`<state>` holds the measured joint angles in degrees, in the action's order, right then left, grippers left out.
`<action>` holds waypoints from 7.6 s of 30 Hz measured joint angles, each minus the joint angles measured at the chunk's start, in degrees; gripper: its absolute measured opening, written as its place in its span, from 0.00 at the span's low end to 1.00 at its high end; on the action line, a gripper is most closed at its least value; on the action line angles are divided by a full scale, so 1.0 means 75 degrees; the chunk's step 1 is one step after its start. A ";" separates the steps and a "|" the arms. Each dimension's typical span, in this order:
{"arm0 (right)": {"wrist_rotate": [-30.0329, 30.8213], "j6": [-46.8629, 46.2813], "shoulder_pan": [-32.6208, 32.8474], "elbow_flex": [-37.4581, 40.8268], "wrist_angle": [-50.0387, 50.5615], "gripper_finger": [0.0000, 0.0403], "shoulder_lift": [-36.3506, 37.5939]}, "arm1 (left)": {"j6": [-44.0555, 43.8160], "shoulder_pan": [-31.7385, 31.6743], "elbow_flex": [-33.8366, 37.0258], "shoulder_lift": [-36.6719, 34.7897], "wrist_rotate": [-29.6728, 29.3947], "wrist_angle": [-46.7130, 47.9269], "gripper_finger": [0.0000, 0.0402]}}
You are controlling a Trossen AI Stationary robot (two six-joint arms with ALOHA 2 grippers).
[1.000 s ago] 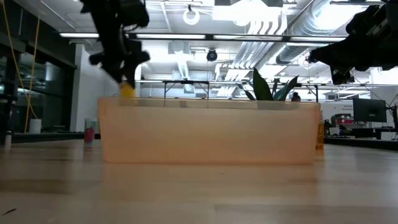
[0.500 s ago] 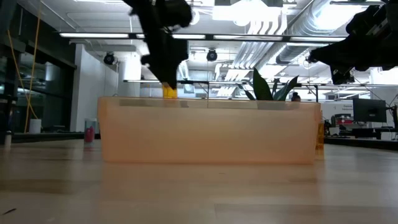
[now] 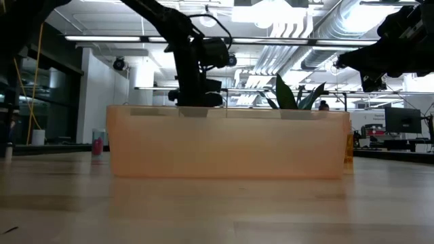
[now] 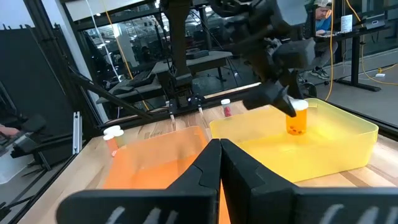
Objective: Pick and place medicine bottles into bin by pill shape (circle, oval)
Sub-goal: Put the orange capsule bottle into the yellow bin
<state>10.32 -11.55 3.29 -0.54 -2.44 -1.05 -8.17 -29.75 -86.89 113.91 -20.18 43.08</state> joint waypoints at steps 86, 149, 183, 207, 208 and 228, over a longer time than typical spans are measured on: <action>0.0328 -0.0005 -0.0003 0.0001 -0.0212 0.00 -0.0002 | 0.1717 0.3181 0.9092 -0.9195 0.1256 -1.1108 0.70; 0.2595 -0.5811 -0.3885 -0.3526 0.3395 0.78 -0.8718 | 0.1721 0.3175 0.9092 -0.9192 0.1220 -1.1099 0.70; 0.2773 -0.3679 -0.2129 -0.5837 0.3526 0.47 -0.7974 | 0.1718 0.3175 0.9092 -0.9192 0.1221 -1.1102 0.70; 0.1748 -0.0417 -0.2375 -1.0438 0.1699 0.47 -1.4697 | 0.1691 0.3175 0.9092 -0.9190 0.1217 -1.1093 0.70; 0.1732 -0.0542 -0.2469 -1.0550 0.1755 0.47 -1.4865 | 0.1691 0.3175 0.9092 -0.9189 0.1218 -1.1093 0.70; 0.1138 -0.2224 -0.2998 -1.0815 0.2263 0.49 -1.5456 | 0.1370 0.3173 0.9092 -0.9189 0.1230 -1.1081 0.70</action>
<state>18.85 -28.23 -19.20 -81.65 14.53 -116.97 2.10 -5.95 -18.70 44.99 -10.96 -40.03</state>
